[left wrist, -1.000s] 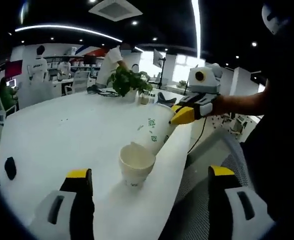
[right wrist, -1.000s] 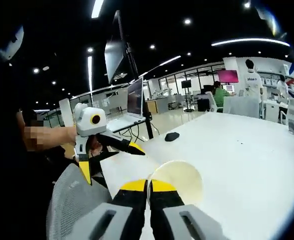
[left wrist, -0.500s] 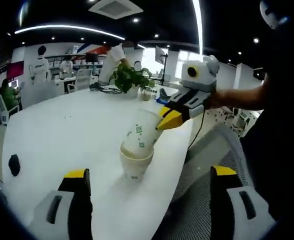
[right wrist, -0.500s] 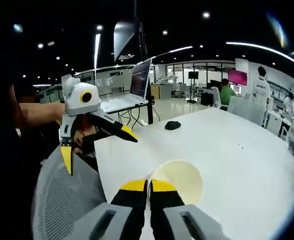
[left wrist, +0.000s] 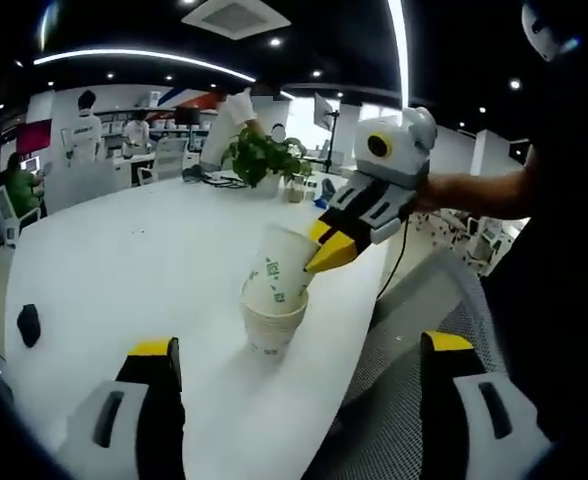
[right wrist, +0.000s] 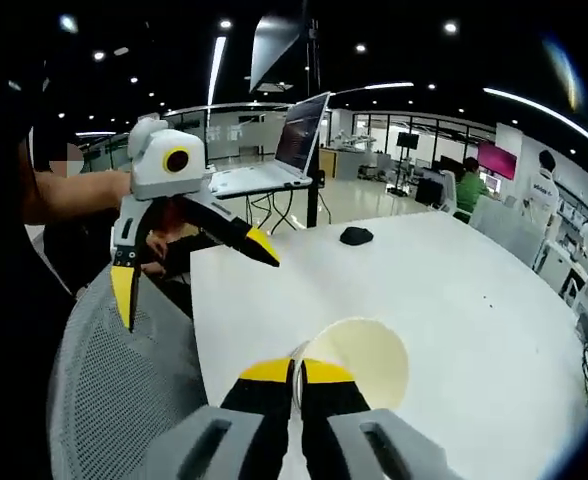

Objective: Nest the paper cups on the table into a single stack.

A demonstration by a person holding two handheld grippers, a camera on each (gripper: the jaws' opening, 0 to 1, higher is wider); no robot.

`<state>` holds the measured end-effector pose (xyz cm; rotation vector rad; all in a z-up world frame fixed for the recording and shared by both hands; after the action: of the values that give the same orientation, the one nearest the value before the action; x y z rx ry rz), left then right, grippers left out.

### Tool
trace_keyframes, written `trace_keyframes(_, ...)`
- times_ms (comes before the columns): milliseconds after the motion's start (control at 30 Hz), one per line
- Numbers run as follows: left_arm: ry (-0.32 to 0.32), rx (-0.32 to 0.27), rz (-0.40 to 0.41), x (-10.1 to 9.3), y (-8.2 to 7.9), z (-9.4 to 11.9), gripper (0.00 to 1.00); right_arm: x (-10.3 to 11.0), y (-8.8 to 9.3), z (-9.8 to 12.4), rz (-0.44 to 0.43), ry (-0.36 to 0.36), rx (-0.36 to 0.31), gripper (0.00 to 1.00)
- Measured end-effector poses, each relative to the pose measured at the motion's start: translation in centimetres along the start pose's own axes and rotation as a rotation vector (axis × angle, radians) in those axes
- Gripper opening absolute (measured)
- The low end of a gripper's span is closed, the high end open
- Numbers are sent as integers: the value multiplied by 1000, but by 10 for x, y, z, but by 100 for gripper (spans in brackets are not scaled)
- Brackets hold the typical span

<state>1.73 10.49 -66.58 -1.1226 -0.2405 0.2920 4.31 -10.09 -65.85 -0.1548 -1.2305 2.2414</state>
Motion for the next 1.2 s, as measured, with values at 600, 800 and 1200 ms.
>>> trace_keyframes(600, -11, 19, 1, 0, 5, 3, 97, -1, -8, -3, 136, -14, 122, 0)
trace_keyframes(800, -15, 24, 2, 0, 7, 3, 97, 0, -8, -8, 153, -26, 135, 0)
trace_keyframes(1200, -23, 15, 25, -4, 9, 6, 97, -3, 0, -26, 94, -48, 126, 1)
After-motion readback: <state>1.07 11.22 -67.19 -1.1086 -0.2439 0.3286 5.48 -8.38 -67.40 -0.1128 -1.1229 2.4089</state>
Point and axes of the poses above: the point that each gripper's makers call its tool centre point, and the gripper's own axes: z roughly backward along the fingers, x roughly to its left, y roughly out of its underside, the point moved 9 cm from there along z, roughly backward along the fingers, and after that the axes turned 14 degrees about -z, right-handed, at the moved point
